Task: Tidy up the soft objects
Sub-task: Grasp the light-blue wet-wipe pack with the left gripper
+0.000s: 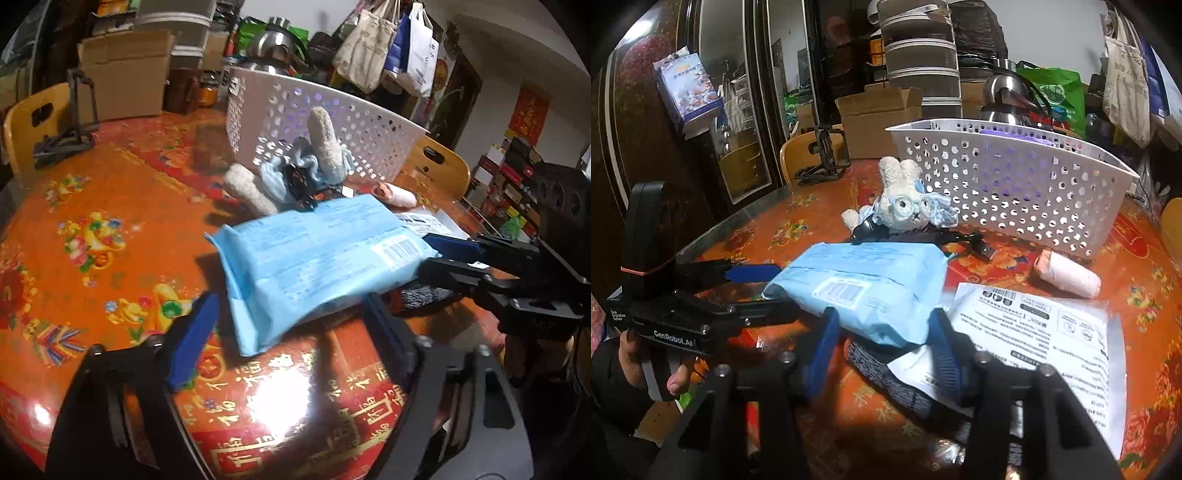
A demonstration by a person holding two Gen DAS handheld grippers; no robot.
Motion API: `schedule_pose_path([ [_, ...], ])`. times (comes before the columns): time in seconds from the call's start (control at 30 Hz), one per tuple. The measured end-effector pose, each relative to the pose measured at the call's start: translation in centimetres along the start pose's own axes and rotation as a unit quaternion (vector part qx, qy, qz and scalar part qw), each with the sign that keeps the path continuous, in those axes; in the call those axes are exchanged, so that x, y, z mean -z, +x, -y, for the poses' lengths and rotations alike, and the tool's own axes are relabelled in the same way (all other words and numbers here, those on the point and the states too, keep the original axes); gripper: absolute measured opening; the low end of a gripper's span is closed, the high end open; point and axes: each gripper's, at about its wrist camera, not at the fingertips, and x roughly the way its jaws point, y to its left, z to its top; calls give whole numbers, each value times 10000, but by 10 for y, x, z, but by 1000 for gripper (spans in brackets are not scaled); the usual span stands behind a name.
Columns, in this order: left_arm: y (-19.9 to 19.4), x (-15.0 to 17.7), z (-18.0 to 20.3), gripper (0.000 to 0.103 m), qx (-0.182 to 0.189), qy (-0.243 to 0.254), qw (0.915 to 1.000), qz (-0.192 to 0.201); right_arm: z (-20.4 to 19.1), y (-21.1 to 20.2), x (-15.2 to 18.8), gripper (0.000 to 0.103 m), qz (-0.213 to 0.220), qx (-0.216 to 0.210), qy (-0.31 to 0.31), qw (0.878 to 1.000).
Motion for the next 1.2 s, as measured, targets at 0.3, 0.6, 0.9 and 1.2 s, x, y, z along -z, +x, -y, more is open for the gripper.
schedule_pose_path([
  [0.3,7,-5,3,56,131,94,9998,-66,1,4,-1,34,-175,-2,-198,9997],
  [0.6,6,-8,-2,44,134,124,9998,-82,-3,9,0,22,-209,-29,-222,9995],
  [0.9,-3,-8,13,37,-50,282,9996,-60,-14,1,-1,13,-40,286,-450,9986],
  [1.2,-17,-14,39,35,-50,579,9982,111,-6,-24,7,12,207,305,-380,9986],
])
